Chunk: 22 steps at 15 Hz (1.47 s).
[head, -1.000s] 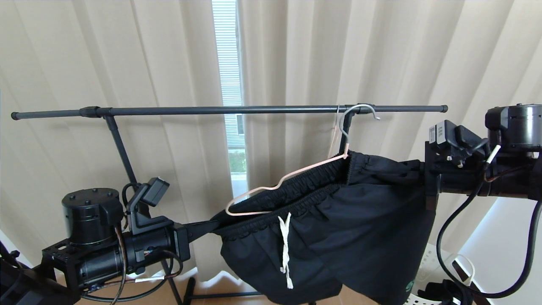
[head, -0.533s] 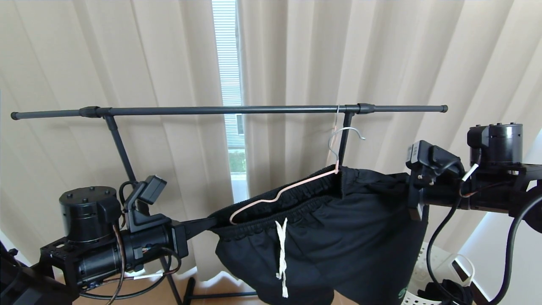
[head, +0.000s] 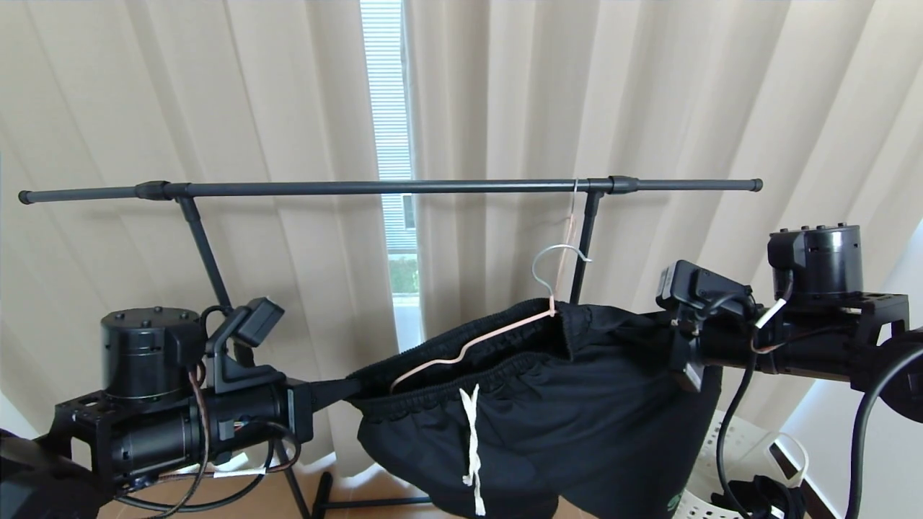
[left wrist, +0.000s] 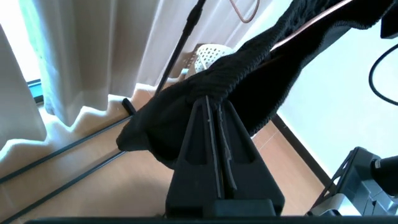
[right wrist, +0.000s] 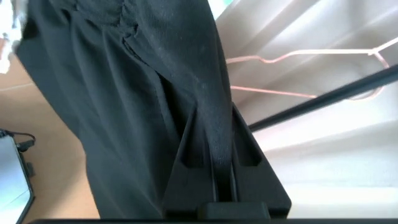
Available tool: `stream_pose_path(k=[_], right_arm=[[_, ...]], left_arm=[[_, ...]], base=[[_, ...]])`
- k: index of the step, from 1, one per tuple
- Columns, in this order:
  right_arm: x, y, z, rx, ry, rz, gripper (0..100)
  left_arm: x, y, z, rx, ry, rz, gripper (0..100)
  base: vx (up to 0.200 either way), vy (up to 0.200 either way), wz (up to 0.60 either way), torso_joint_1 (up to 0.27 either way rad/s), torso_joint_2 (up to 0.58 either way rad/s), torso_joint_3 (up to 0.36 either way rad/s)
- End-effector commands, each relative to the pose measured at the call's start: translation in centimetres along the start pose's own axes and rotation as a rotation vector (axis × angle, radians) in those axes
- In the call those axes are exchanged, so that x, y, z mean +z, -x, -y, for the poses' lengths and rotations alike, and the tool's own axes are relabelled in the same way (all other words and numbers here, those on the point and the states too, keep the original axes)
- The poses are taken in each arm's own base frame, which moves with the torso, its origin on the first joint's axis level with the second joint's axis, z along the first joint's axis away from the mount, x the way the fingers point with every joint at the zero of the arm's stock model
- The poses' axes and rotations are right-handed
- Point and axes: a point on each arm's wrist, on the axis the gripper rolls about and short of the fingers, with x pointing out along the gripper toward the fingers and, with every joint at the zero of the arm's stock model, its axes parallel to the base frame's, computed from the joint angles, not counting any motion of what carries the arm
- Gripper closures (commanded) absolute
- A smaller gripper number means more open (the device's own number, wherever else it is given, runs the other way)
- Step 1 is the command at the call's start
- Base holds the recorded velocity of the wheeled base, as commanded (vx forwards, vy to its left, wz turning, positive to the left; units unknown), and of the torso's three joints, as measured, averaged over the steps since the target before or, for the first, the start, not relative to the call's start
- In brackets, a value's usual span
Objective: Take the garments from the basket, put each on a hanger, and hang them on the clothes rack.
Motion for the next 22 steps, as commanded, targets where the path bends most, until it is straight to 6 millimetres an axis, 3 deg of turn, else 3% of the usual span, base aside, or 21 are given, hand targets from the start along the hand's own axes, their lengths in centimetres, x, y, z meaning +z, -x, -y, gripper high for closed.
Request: stream_pose_path(k=[1,8,15,18,22], right_arm=[[0.3,0.1,-0.1,-0.018,0.003,-0.008,100],[2.1,0.0,-0.4,-0.144,-0.06,0.035,100],[2.3,-0.9,-1.9,-0.147,-0.049,-0.017,100],[2.6,-1.6,-2.9,-0.145,-0.036,-0.024,100],[3.8,-2.7,-4.6,-0.105,-0.121,0.061,100]], left_arm=[[3.9,1.1,1.8,0.049,-0.059,0.052,100],[9.9,0.8,6.4,0.154,-0.098,-0.088,100],[12.6,0.9,10.2,0.158,-0.128,-0.161,100],[12.6,1.7,10.8,0.153,-0.074,-0.178,100],[10.9,0.8,12.4,0.11,0.0,-0.237,100]], base=[[0.0,0.0,0.0,0.0,0.0,0.0],[0.0,0.0,0.0,0.0,0.0,0.0],[0.0,0.0,0.0,0.0,0.0,0.0],[0.0,0.0,0.0,0.0,0.0,0.0],[0.0,0.0,0.0,0.0,0.0,0.0]])
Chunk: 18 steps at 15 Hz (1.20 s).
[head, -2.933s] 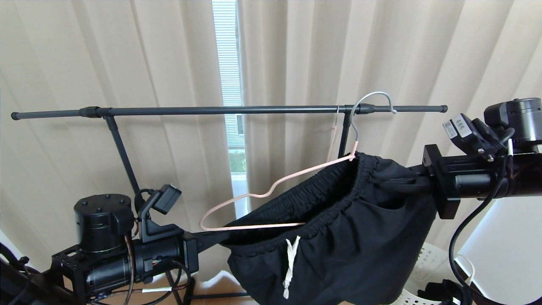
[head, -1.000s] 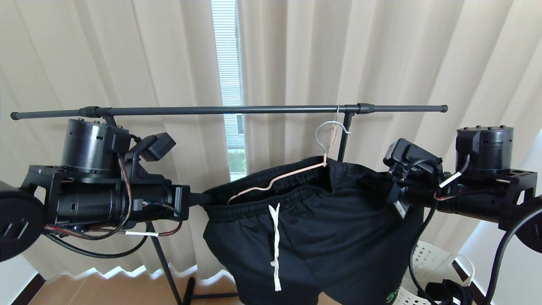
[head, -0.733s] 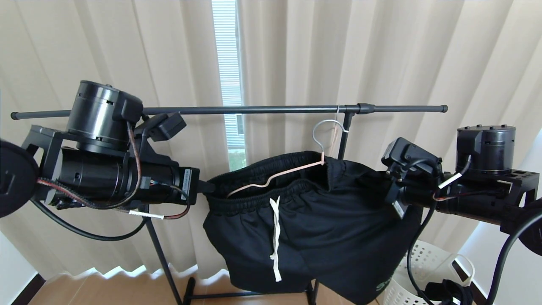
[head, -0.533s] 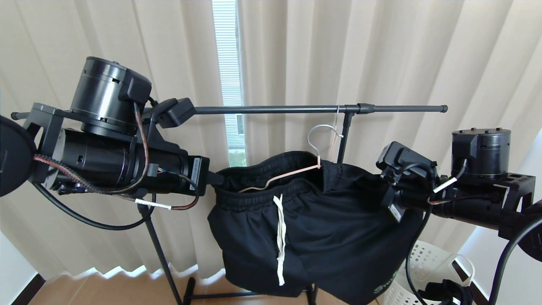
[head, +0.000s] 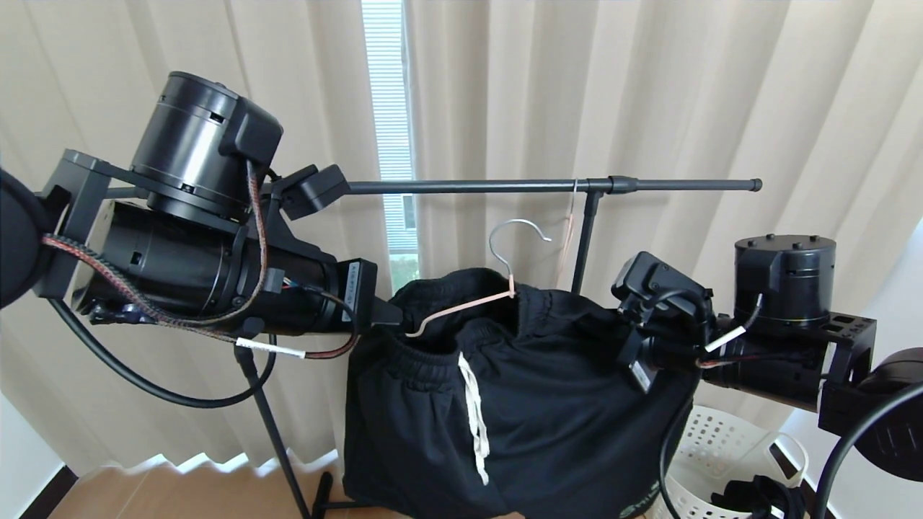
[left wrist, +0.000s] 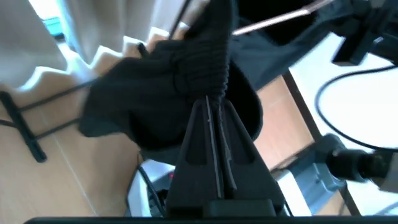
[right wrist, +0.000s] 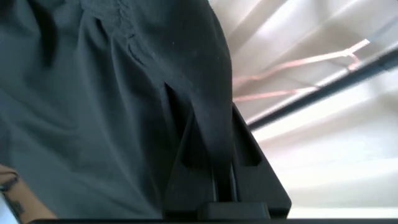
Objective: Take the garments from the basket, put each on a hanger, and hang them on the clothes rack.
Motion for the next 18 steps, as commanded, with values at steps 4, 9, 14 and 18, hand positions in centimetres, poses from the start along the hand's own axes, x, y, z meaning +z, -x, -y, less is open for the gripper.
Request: stream_pose_path(k=[4,9,14,18], right_arm=[[0.8,-0.3,-1.5,0.037,-0.069,0.071,100],[1.5,-0.2,-2.7,0.063,-0.088,0.103,100],[1.6,-0.2,-2.6,0.058,-0.107,0.117,100],[2.3,0.0,-2.3,0.047,-0.158,0.169,100]], left_arm=[[-1.0,-0.6,0.9,-0.021,0.008,-0.042,100],[-1.8,0.0,3.0,-0.082,-0.029,-0.051,100],[-1.5,-0.1,3.6,-0.095,-0.087,-0.038,100],[-1.3,-1.6,2.9,-0.018,-0.09,-0.043,100]], base=[[0.0,0.0,0.0,0.0,0.0,0.0],[0.0,0.0,0.0,0.0,0.0,0.0],[0.0,0.0,0.0,0.0,0.0,0.0],[0.0,0.0,0.0,0.0,0.0,0.0]])
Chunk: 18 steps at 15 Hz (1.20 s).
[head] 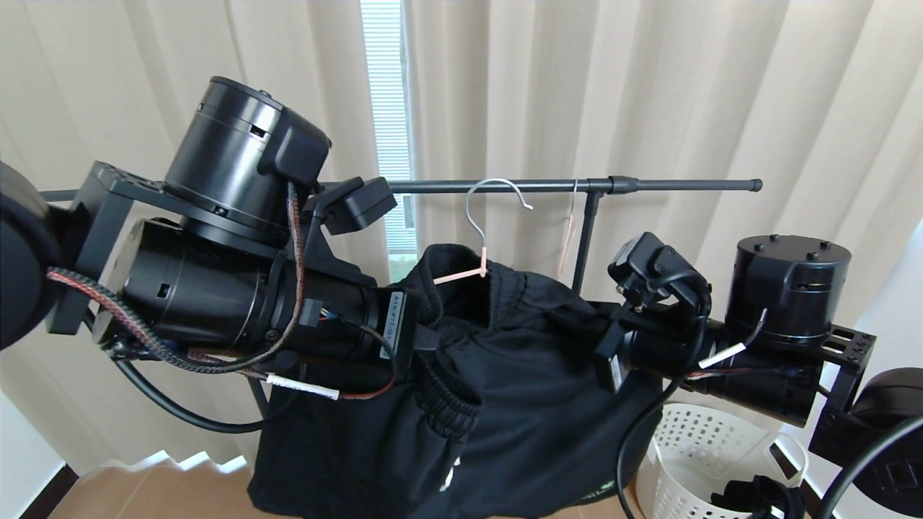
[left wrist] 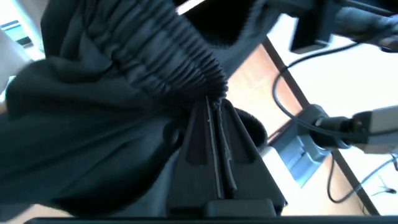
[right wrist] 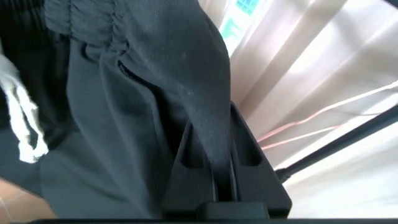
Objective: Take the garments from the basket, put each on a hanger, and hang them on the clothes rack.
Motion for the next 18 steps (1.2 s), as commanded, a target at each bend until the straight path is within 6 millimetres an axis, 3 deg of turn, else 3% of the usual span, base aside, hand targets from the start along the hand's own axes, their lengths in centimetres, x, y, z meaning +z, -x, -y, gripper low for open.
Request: stream_pose_path(k=[1,10,11,18], right_arm=[[0.2,0.0,0.0,0.0,-0.003,0.01,100],[0.7,0.4,0.1,-0.008,-0.029,0.063,100],[0.7,0.4,0.1,-0.01,-0.03,0.062,100],[1.1,0.9,0.0,-0.002,-0.025,0.08,100]], left_arm=[[0.1,-1.1,-0.4,0.027,-0.012,-0.019,100],[0.2,-2.2,-0.9,0.045,-0.024,-0.033,100],[0.2,-2.2,-0.9,0.045,-0.024,-0.033,0],[0.0,-3.0,-0.7,0.092,-0.033,0.003,0]], base=[[0.0,0.0,0.0,0.0,0.0,0.0],[0.0,0.0,0.0,0.0,0.0,0.0],[0.0,0.0,0.0,0.0,0.0,0.0],[0.0,0.0,0.0,0.0,0.0,0.0]])
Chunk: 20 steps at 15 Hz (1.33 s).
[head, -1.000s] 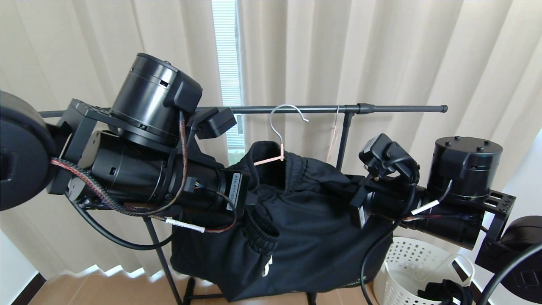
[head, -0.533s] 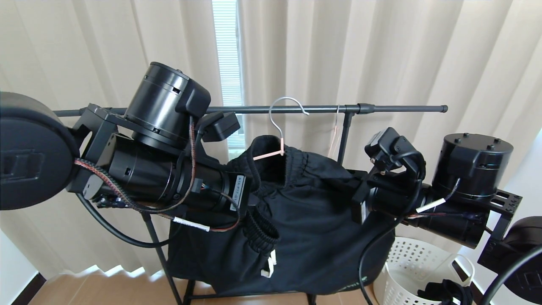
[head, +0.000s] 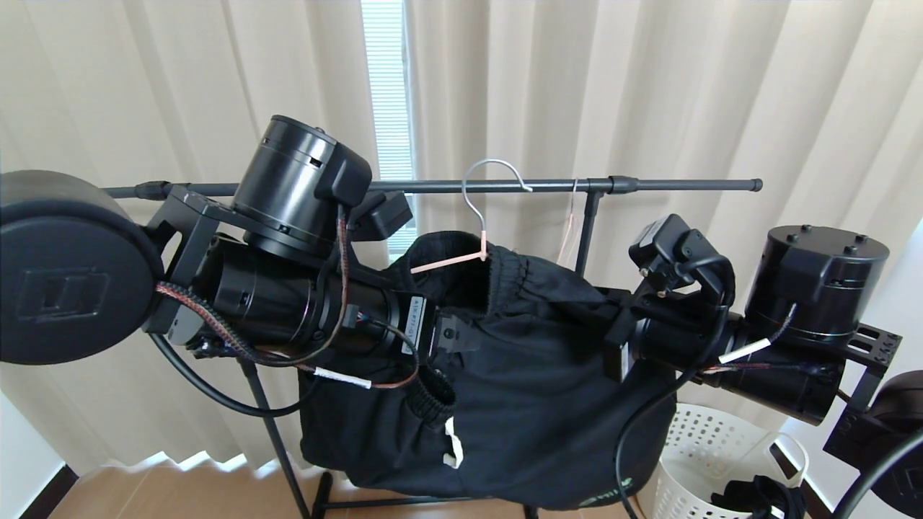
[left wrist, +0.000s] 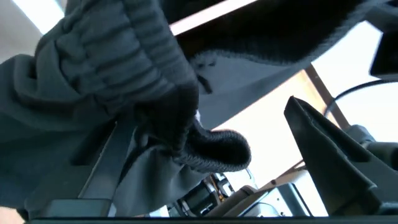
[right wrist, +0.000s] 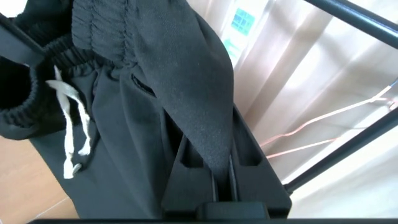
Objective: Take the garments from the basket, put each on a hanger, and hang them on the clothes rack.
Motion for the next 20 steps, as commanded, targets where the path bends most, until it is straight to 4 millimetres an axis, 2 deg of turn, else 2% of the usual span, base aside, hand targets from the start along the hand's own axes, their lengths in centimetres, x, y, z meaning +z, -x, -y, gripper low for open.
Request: stream_pose_path(k=[1,6,11,15,17,20], right_arm=[[0.1,0.1,0.0,0.001,0.0,0.005,100],[-0.1,-0.2,0.1,0.005,-0.002,-0.004,100],[0.0,-0.2,0.2,-0.001,-0.001,0.001,100],[-0.1,-0.2,0.2,0.016,-0.002,0.004,100],[-0.1,-0.1,0.5,0.007,-0.005,0.002,100],[-0.3,0.0,0.7,0.054,-0.012,0.01,100]], left_arm=[[-0.3,-0.1,0.3,-0.005,-0.007,-0.01,0],[-1.6,5.2,0.4,-0.04,-0.026,0.07,0],[-4.0,7.8,-0.2,-0.047,-0.028,0.082,0],[-3.9,8.5,0.0,-0.062,-0.051,0.102,0],[-3.9,10.0,0.0,-0.067,-0.122,0.149,0],[-3.3,11.0,-0.7,-0.028,-0.216,0.201,0]], base=[[0.0,0.0,0.0,0.0,0.0,0.0],[0.0,0.0,0.0,0.0,0.0,0.0],[0.0,0.0,0.0,0.0,0.0,0.0],[0.0,0.0,0.0,0.0,0.0,0.0],[0.0,0.0,0.0,0.0,0.0,0.0],[0.0,0.0,0.0,0.0,0.0,0.0]])
